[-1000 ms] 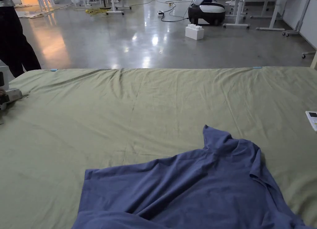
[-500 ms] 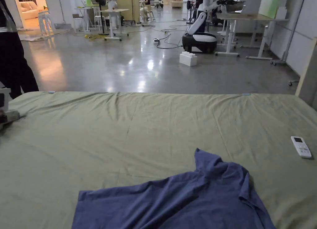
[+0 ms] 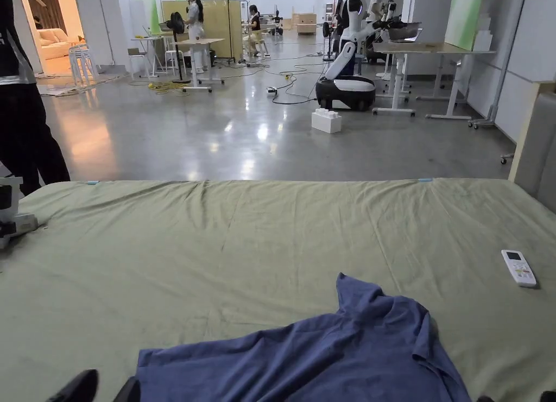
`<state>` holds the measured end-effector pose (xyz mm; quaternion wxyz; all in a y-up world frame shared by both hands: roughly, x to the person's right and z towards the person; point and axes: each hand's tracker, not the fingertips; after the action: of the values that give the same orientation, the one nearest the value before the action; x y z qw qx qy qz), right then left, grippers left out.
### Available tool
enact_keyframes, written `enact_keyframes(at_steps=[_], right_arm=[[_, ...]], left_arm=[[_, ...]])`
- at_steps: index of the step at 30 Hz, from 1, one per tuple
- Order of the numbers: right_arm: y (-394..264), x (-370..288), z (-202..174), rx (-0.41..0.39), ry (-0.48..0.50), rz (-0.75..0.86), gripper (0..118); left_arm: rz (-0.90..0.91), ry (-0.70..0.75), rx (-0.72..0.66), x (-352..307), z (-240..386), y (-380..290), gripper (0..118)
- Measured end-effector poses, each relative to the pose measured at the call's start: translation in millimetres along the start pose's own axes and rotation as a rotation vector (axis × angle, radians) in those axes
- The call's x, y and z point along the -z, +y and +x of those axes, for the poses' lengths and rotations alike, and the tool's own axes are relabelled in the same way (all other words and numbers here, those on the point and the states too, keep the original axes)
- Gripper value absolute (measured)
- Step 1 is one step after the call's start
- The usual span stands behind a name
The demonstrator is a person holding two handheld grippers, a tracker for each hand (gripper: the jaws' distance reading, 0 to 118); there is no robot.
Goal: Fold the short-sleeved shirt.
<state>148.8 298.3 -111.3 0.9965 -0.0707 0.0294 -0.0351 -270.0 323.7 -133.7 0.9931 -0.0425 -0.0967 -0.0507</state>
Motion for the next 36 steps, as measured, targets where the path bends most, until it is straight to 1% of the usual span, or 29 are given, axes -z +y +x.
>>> enact_keyframes(at_steps=[1,2,4,6,7,8,10,16,20,24,26,27,28,30,31,33,34,35,36], right_arm=[[1,-1,-2,-0.004,-0.004,0.003,21],[2,-2,-4,-0.012,-0.007,0.004,5],[2,-5,-7,-0.033,-0.023,0.005,3],[3,-5,-6,-0.048,-0.006,0.008,1],[-1,-5,-6,-0.003,-0.023,-0.046,1],[1,-5,-9,-0.051,-0.023,0.005,1],[2,-2,-10,-0.052,-0.023,-0.012,1],[0,2,-11,-0.036,-0.018,-0.027,1],[-4,8,-9,-0.017,-0.008,-0.048,1],[-15,16,-5,0.016,0.005,-0.088,1],[-23,21,1,0.032,0.012,-0.109,1],[-27,24,1,0.036,0.014,-0.124,1],[-30,27,2,0.037,0.013,-0.137,1],[-36,31,3,0.025,0.002,-0.173,1],[-39,32,4,0.021,-0.003,-0.188,1],[-45,34,8,0.022,-0.012,-0.229,1],[-49,35,10,0.026,-0.018,-0.247,1],[-53,37,13,0.029,-0.026,-0.275,1],[-57,38,17,0.029,-0.039,-0.296,1]], left_arm=[[-0.009,0.001,0.007,0,1,1,11],[-0.018,0.010,0.007,0,2,-2,0],[-0.029,-0.001,0.006,-3,1,-2,0],[-0.032,0.004,-0.003,-3,2,-3,0],[-0.038,0.000,-0.010,-3,1,-2,0],[-0.042,0.002,-0.011,-2,0,-2,0],[-0.040,0.010,-0.012,-2,-1,-3,0],[-0.056,0.005,-0.051,3,-7,-6,0],[-0.107,0.003,-0.091,13,-13,-13,0],[-0.212,0.003,-0.168,43,-26,-24,0],[-0.281,-0.035,-0.183,72,-36,-33,0],[-0.316,-0.042,-0.192,91,-42,-39,3],[-0.336,-0.032,-0.211,108,-48,-44,14],[-0.427,-0.046,-0.248,155,-66,-59,66],[-0.455,-0.042,-0.258,176,-73,-66,82],[-0.430,-0.032,-0.283,224,-92,-88,84],[-0.496,-0.024,-0.311,244,-99,-96,84],[-0.618,-0.010,-0.334,275,-109,-107,84],[-0.677,0.023,-0.332,300,-115,-120,84]])
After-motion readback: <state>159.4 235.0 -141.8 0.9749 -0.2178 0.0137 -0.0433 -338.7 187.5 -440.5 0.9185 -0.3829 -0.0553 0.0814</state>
